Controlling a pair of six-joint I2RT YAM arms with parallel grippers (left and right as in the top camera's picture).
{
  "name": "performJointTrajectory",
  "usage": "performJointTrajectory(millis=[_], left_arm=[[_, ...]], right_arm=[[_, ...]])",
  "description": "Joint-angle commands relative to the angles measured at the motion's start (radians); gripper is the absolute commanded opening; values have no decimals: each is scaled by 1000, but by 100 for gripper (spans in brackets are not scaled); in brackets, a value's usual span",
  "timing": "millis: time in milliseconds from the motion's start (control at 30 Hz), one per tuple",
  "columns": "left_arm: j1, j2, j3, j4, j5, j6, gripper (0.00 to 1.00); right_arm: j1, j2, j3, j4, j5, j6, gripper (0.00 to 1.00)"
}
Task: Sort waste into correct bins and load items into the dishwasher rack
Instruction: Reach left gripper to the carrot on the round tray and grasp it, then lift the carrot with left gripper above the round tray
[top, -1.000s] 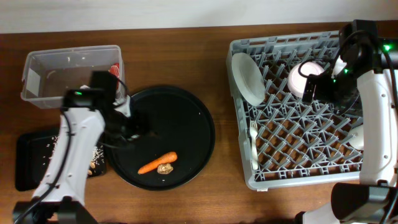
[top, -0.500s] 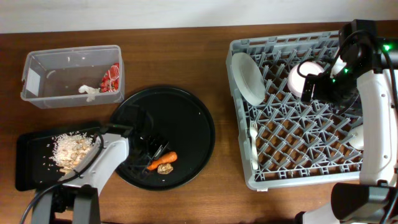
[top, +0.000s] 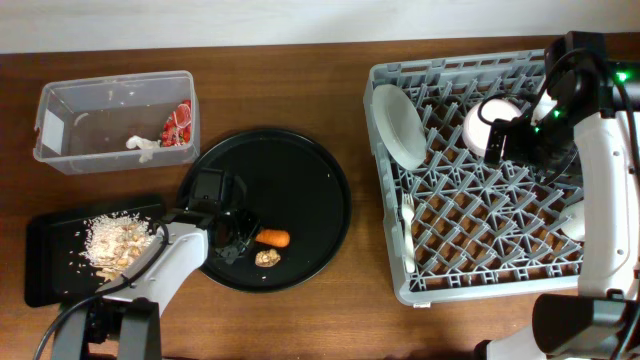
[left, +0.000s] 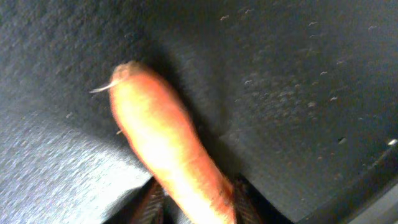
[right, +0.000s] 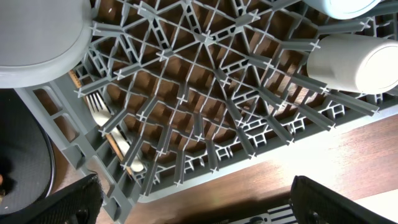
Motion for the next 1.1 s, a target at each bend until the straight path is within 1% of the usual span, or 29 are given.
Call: performJointTrajectory(millis=[0, 67, 200, 333, 367, 733, 767, 800, 900, 1067], left_arm=[[-1, 1, -9, 30, -24, 35, 22], [-1, 0, -9, 37, -24, 50, 19], [-1, 0, -5, 41, -43, 93, 16], [-1, 0, 25, 40, -50, 199, 16], [-1, 0, 29, 40, -51, 209, 17], [-2, 27, 28, 3, -58, 211, 21], [-2, 38, 28, 3, -59, 211, 24], [-2, 50, 28, 4, -59, 211, 25], [-2, 64, 28, 22, -58, 211, 45], [-2, 64, 28, 37, -64, 211, 46]], right_arm=[[-4, -10, 0, 0, -6, 4, 99], [-4, -10, 0, 0, -6, 4, 99], [-4, -10, 0, 0, -6, 4, 99], [-4, -10, 0, 0, -6, 4, 99], [-4, -10, 0, 0, -6, 4, 99], [-4, -10, 0, -1, -10, 4, 99], [-4, -10, 0, -1, -10, 4, 99], [-4, -10, 0, -1, -9, 4, 99], [-4, -10, 0, -1, -9, 4, 99], [-4, -10, 0, -1, -10, 4, 99]])
